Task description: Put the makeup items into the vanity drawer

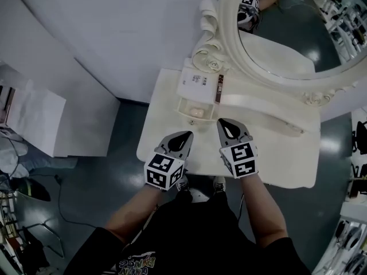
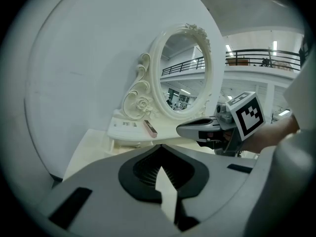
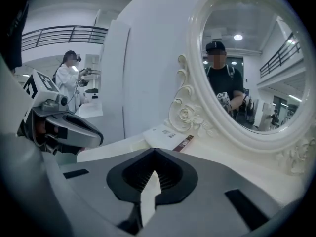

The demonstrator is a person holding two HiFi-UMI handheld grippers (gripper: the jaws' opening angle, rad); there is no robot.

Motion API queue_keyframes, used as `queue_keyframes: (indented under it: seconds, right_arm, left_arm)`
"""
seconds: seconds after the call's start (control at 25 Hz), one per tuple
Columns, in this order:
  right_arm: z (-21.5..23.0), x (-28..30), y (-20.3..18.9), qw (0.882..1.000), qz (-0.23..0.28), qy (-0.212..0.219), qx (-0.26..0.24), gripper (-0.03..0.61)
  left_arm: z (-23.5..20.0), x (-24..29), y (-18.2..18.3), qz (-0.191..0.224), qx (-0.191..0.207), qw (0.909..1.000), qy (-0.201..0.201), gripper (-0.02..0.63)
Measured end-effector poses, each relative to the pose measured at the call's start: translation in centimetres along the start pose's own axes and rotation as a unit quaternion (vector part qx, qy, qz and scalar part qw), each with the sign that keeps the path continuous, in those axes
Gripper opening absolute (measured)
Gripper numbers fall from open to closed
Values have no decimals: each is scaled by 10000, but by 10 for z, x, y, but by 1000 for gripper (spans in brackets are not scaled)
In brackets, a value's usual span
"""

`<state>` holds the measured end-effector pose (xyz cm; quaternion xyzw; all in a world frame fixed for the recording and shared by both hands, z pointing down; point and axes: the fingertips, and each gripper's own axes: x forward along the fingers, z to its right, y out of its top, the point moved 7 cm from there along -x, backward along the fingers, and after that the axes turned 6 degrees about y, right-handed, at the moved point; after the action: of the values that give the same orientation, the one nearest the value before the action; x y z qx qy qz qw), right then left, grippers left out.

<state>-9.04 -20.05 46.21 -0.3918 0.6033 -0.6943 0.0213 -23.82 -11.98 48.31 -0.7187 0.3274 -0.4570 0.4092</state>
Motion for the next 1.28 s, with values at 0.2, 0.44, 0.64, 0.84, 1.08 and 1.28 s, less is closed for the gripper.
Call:
queue_keyframes:
  seconds: [0.2,0.44,0.64,0.84,1.08,1.28]
  right_arm:
    - [8,-43,-13,9979,125,-569,272,28]
    - [5,-95,-28,9918,370,-1085,572,28]
    - [4,-143,-43,9867,478,-1371,725,28]
    - [7,-192,-59,9828,645,-1487,885,28]
    - [13,-246,-85,9850,681,-1338,847,28]
    - [17,-281,-107,9866,749,-1193,825,28]
  left_arm:
    - [20,-3,8,90,294,9989,-348,8]
    - [47,-6,3,57,442,9967,-678,8]
    - [78,-13,0,36,477,9958,-782,8]
    - [115,-25,-1,106,516,9958,-749,8]
    - [175,-33,-17,151,389,9972,-617,8]
    - [216,-41,-31,183,398,9978,-495,8]
